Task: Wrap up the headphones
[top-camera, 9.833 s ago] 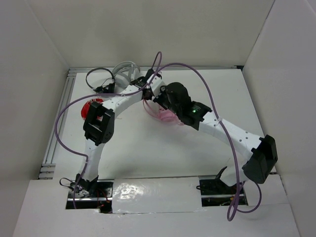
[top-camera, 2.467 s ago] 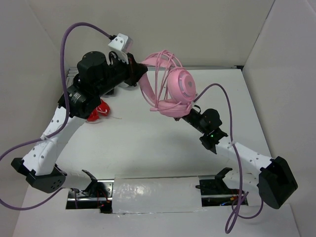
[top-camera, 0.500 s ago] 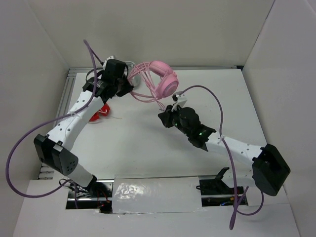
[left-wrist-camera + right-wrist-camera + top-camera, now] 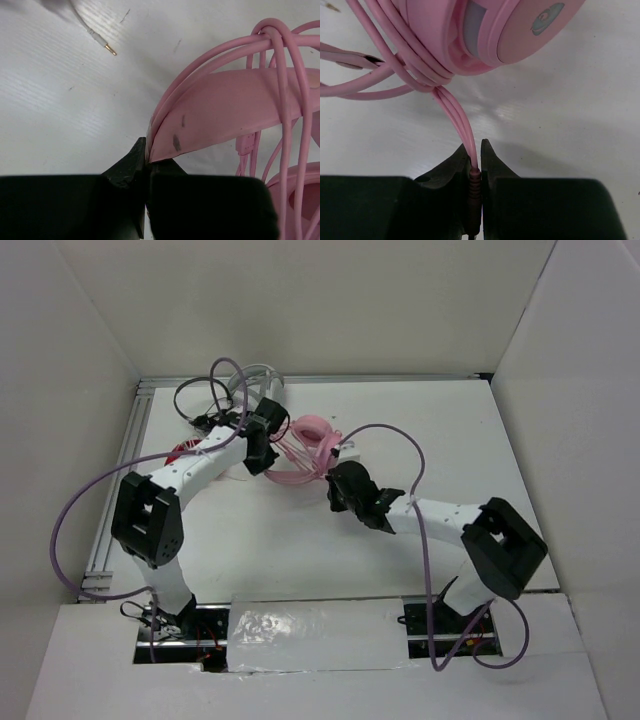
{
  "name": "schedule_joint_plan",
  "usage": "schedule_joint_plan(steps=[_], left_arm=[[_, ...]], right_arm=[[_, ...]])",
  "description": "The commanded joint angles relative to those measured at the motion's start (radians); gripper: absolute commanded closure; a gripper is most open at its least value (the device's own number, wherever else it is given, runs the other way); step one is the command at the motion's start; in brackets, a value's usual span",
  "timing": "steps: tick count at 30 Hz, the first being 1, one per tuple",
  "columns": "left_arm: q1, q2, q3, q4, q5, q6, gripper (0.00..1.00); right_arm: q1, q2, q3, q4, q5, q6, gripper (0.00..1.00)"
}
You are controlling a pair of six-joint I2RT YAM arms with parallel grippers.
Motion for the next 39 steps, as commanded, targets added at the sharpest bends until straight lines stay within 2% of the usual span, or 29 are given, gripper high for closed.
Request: schedule_joint_plan(steps=[1, 6, 12, 16, 21, 24, 26, 29, 31, 34, 37, 38, 39], left_arm=[[-0.005, 0.028, -0.005, 0.038, -0.055, -0.139, 1.0], [-0.029, 0.094, -0.043, 0.04, -0.032, -0.188, 1.0], [-0.043, 0.163, -0.056, 0.044, -0.035, -0.209, 1.0], [-0.051, 0.185, -0.083, 0.124, -0.014, -0.141, 1.0], [-0.051, 0.177, -0.137, 0.19, -0.005, -0.111, 1.0], [-0.052, 0.159, -0.177, 0.231, 0.001, -0.081, 1.0], [-0.054, 0.153, -0.192, 0.25, 0.021, -0.053, 0.92], [-0.052, 0.16, -0.191, 0.265, 0.038, -0.025, 0.73], [-0.054, 0.16, -0.191, 0.271, 0.049, -0.007, 0.65], [-0.054, 0.143, -0.203, 0.29, 0.064, 0.013, 0.45], [-0.055, 0.107, -0.217, 0.305, 0.069, 0.033, 0.36], [-0.055, 0.097, -0.221, 0.305, 0.067, 0.035, 0.3], [-0.055, 0.085, -0.226, 0.308, 0.067, 0.041, 0.28]], right_arm=[[0.005, 0.06, 0.071, -0.068, 0.079, 0.025, 1.0], [0.004, 0.19, 0.161, -0.143, 0.122, 0.046, 1.0], [0.005, 0.206, 0.189, -0.201, 0.176, 0.036, 1.0], [0.007, 0.221, 0.194, -0.22, 0.251, 0.002, 0.98], [0.005, 0.274, 0.209, -0.211, 0.263, -0.003, 0.88], [0.007, 0.282, 0.212, -0.197, 0.267, -0.001, 0.89], [0.008, 0.279, 0.211, -0.191, 0.28, -0.009, 0.89], [0.01, 0.282, 0.212, -0.198, 0.277, -0.018, 0.84], [0.008, 0.293, 0.212, -0.194, 0.256, -0.026, 0.83], [0.013, 0.314, 0.218, -0.186, 0.231, -0.026, 0.75], [0.017, 0.324, 0.228, -0.177, 0.222, -0.027, 0.68], [0.017, 0.322, 0.232, -0.175, 0.221, -0.026, 0.67], [0.017, 0.319, 0.234, -0.175, 0.214, -0.029, 0.65]])
